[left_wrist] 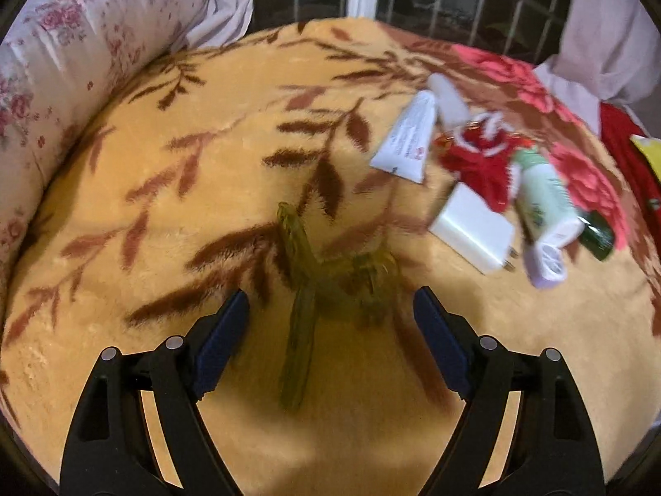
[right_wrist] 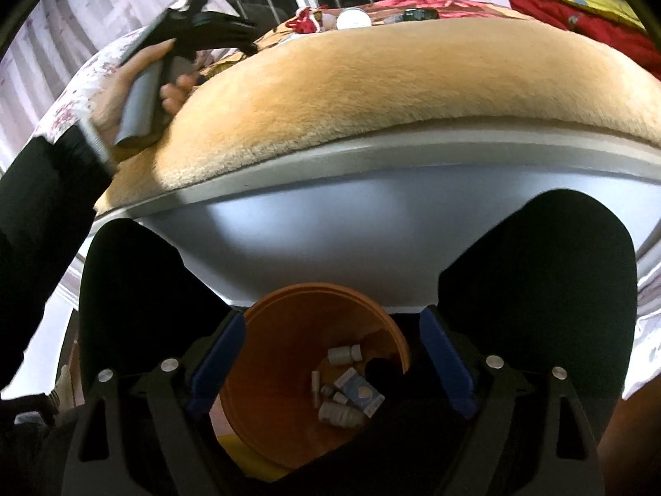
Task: Collect trash
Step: 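Grasp the yellow-green hair clip on the bed with the left gripper, then grasp the grey square cap with the right gripper while the left holds the hair clip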
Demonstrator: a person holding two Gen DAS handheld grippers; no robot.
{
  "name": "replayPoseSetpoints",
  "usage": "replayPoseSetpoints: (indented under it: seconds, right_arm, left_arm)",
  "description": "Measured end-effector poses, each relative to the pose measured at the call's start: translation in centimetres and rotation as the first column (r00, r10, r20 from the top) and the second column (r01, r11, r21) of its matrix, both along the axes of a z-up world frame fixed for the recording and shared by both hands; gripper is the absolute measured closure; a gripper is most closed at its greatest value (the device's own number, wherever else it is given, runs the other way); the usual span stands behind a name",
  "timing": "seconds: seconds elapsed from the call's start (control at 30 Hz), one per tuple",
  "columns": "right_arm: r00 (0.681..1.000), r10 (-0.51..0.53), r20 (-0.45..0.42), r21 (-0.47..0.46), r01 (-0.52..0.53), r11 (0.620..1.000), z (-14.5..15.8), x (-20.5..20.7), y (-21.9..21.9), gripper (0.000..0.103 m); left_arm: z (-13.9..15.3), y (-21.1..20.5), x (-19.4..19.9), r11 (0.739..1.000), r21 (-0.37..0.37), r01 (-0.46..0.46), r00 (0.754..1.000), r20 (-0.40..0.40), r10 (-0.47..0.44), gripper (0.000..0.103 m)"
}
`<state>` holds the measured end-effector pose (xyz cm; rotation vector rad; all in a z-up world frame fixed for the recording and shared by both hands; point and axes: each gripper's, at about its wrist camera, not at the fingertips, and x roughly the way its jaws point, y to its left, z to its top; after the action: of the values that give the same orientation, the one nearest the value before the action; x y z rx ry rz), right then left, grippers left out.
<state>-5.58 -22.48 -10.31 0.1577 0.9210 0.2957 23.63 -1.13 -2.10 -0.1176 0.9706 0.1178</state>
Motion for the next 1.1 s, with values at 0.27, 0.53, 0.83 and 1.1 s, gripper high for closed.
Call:
replayPoseSetpoints:
  seconds: [0.27, 0.53, 0.83, 1.1]
  right_arm:
    - [1.000, 0.015, 0.005, -0.002, -0.015, 1.000, 0.1, 0.0, 0.2, 0.018]
    - [0.997, 0.026, 0.075, -0.011, -0.025, 1.000, 3.5, 0.8, -0.6, 0.018]
    - [0.969, -0.011, 0.246, -0.098, 0.036, 0.995, 12.7, 12.8, -0.4, 0.013]
    - [0.987, -0.130, 0.093, -0.180, 0.145, 0.973, 10.6, 28.0, 2.9, 0.043]
  left_arm:
    - [-0.6, 0.4, 1.0, 1.000, 0.004, -0.024, 1.000, 0.003, 0.024, 0.059]
    - [1.7, 0.6, -2.9, 0.996, -0.067, 0.065, 0.990, 0.127, -0.056, 0.060]
    - [3.6, 2.5, -11.2, 0.996, -0.055, 0.069, 0.965, 0.256, -0.053, 0.060]
    - [2.4, 3.5, -14.8, 0.995, -0.074, 0.068, 0.956, 0.289, -0.044, 0.060]
